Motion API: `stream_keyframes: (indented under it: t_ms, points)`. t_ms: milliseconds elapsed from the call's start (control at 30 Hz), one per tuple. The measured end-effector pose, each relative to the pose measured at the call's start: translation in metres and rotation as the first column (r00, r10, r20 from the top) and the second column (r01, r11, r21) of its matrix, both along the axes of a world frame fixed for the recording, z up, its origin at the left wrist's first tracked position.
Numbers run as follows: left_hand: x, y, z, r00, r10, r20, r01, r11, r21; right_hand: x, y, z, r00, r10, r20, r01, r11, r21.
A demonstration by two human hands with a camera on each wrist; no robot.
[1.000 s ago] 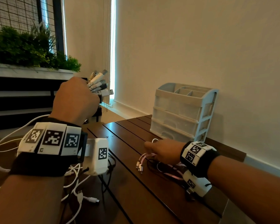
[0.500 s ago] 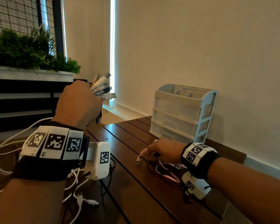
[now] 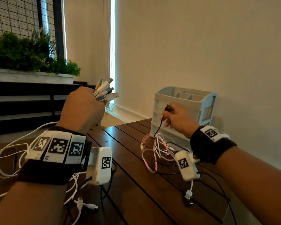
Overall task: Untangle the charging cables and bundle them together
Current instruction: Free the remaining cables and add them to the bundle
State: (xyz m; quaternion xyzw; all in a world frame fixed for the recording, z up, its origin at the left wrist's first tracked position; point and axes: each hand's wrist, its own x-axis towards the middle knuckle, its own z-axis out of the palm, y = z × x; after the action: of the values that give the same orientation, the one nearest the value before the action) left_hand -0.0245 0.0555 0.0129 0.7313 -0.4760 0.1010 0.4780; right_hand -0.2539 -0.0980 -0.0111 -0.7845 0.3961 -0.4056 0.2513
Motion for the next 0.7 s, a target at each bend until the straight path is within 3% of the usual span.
stream_keyframes:
  t_ms: [133, 267, 367, 433, 533, 600, 700]
  points:
    - [-0.002, 0.0, -0.001, 1.0, -0.027, -0.015, 0.027, 0.999, -0.045, -0.007, 0.001, 0.03, 0.948, -0.053, 0.314, 0.064, 0.998, -0.026]
    - [-0.006, 0.003, 0.0, 0.998, -0.047, -0.036, 0.044, 0.997, -0.071, -0.011, -0.001, 0.036, 0.959, -0.03, 0.282, 0.047, 0.997, -0.055]
    - [-0.011, 0.005, 0.001, 0.994, -0.074, -0.08, 0.069, 0.995, -0.069, -0.014, 0.0, 0.043, 0.89, -0.079, 0.448, 0.184, 0.963, -0.195]
    - [-0.014, 0.006, 0.001, 0.977, -0.134, -0.164, 0.119, 0.988, -0.098, -0.013, 0.006, 0.046, 0.925, -0.012, 0.379, 0.079, 0.984, -0.162]
    - [-0.019, 0.003, 0.0, 0.938, -0.224, -0.266, 0.191, 0.971, -0.146, -0.003, 0.023, 0.032, 0.986, 0.129, 0.105, -0.127, 0.992, -0.022]
    - [-0.024, -0.001, -0.005, 0.9, -0.291, -0.325, 0.26, 0.956, -0.135, 0.004, 0.033, 0.021, 0.98, 0.176, 0.096, -0.181, 0.983, 0.04]
    - [-0.036, -0.007, -0.014, 0.834, -0.376, -0.405, 0.385, 0.921, -0.061, 0.014, 0.044, 0.008, 0.956, 0.221, 0.195, -0.249, 0.959, 0.134]
